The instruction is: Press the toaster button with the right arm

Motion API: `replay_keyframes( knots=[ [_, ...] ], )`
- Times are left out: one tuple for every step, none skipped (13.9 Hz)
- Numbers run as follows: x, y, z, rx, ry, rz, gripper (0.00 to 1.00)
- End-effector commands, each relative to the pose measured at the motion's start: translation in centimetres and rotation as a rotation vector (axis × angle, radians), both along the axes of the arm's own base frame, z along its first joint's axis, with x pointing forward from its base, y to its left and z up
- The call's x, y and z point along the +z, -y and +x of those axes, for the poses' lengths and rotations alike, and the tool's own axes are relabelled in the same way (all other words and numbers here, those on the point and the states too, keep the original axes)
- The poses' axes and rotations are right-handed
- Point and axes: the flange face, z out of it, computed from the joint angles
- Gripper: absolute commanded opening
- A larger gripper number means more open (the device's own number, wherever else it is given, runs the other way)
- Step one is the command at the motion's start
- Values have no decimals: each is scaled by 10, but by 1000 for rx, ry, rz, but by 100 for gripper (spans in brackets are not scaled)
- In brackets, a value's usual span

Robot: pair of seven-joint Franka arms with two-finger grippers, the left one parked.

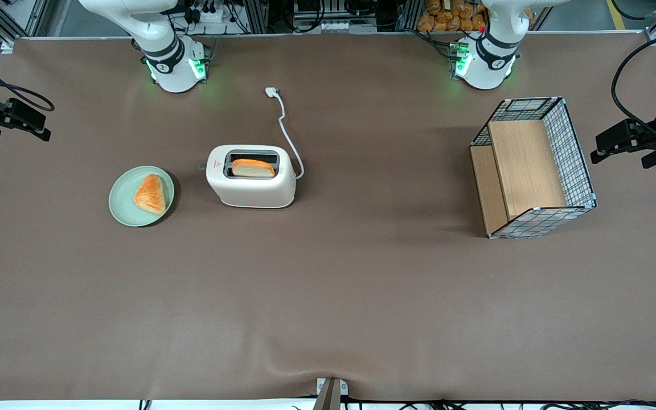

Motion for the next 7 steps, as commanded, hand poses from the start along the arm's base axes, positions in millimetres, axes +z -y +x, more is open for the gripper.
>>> replay_keyframes(
  knots=[
    [5, 1, -3, 9, 4, -5, 100],
    [5, 0, -3, 9, 5, -7, 100],
    [7, 1, -3, 4, 13, -6, 100],
    [10, 1, -2, 1, 17, -6, 100],
    [10, 1, -2, 1, 19, -5, 100],
    [9, 1, -2, 4, 17, -4, 100],
    [7, 0, -2, 7, 13, -4, 100]
  ],
)
